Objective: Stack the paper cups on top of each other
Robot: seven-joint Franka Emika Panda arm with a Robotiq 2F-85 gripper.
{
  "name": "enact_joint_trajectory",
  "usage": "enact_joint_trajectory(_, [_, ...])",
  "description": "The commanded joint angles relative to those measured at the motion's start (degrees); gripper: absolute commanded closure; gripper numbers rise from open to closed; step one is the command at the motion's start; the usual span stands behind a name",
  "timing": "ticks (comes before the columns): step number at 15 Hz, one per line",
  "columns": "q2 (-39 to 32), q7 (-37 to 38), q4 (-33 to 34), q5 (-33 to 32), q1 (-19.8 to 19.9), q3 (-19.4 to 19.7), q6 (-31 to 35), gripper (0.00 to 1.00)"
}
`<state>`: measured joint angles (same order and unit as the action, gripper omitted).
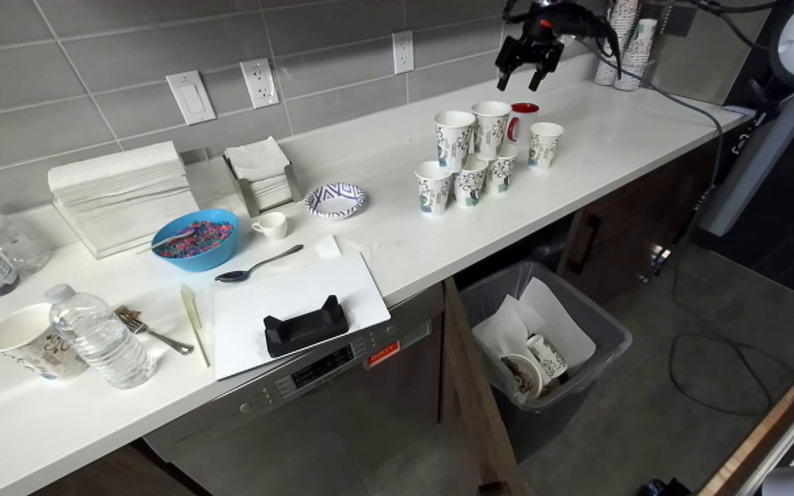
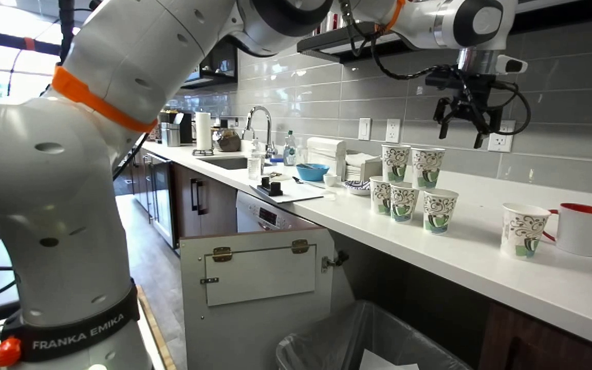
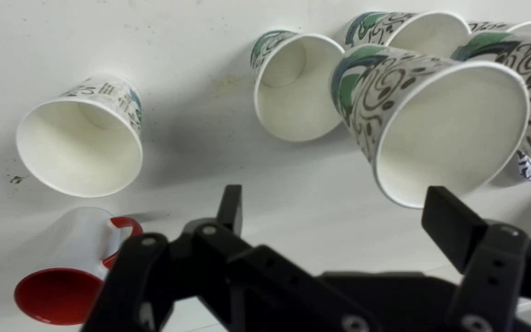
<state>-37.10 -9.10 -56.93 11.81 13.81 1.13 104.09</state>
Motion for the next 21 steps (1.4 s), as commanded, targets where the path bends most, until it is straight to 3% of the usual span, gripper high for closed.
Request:
enact_joint_trajectory(1, [1.0,1.5,-0.6,0.3,2.0,1.3,2.1,0.00])
enact_joint_trajectory(11, [-8.1,1.5,3.7,-0.4,5.7,3.7,12.8,0.00])
enact_joint_trajectory(17, [-14.3,3.0,8.0,-2.8,6.1,6.2,14.9,0.00])
enact_joint_trajectory(21, [-18.3,3.8,13.0,-3.5,8.0,5.2,13.3,0.00])
